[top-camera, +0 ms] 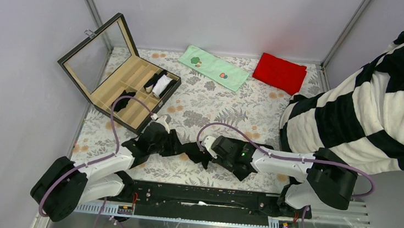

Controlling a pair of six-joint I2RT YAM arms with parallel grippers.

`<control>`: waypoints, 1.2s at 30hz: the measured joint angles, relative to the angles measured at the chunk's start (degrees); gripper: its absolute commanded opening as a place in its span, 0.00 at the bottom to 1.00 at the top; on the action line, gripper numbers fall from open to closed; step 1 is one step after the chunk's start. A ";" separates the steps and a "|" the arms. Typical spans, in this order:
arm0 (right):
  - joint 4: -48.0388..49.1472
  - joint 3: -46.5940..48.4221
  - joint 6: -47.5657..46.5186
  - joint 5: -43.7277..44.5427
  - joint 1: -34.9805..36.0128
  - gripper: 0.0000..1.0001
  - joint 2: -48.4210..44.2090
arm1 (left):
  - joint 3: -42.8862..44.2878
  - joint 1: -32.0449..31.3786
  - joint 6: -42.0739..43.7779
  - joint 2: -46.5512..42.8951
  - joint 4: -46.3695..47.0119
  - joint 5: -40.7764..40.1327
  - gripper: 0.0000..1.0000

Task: Roll the underwear
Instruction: Flatten out the underwear at the center of the board.

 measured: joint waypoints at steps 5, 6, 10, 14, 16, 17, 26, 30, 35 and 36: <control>-0.17 0.11 0.44 -0.42 0.00 0.00 -1.90 | 0.04 -0.07 1.62 3.41 2.69 -0.04 0.24; -0.35 0.31 0.57 -0.57 0.00 0.00 -2.45 | 0.04 -0.07 1.92 3.96 3.08 -0.07 0.18; -1.05 1.68 1.16 -0.81 0.00 0.00 -4.02 | 0.63 -0.07 3.52 5.64 3.82 -0.24 0.00; -3.48 3.41 2.45 -2.21 0.00 0.00 -6.54 | 2.97 -0.07 5.46 5.03 3.04 -0.87 0.00; -5.62 4.66 3.48 -2.97 0.00 0.00 -8.63 | 5.05 -0.07 6.88 2.93 1.88 -1.51 0.00; -7.19 5.60 4.11 -3.69 0.00 0.00 -9.97 | 6.38 -0.09 7.76 1.33 0.96 -1.95 0.00; -23.96 19.65 11.96 -10.38 0.00 0.00 -19.52 | 19.39 -0.11 13.11 -13.73 -10.40 -4.35 0.00; -28.94 24.55 17.20 -16.65 -0.02 0.00 -20.41 | 24.87 -0.11 13.73 -18.25 -20.35 -4.44 0.00; -29.88 24.46 24.26 -28.72 -0.04 0.01 -21.59 | 29.44 -0.57 13.27 -24.74 -31.23 -2.43 0.00; -29.66 24.22 25.20 -30.53 -0.04 0.05 -21.88 | 30.27 -0.59 12.83 -25.81 -33.55 -1.68 0.00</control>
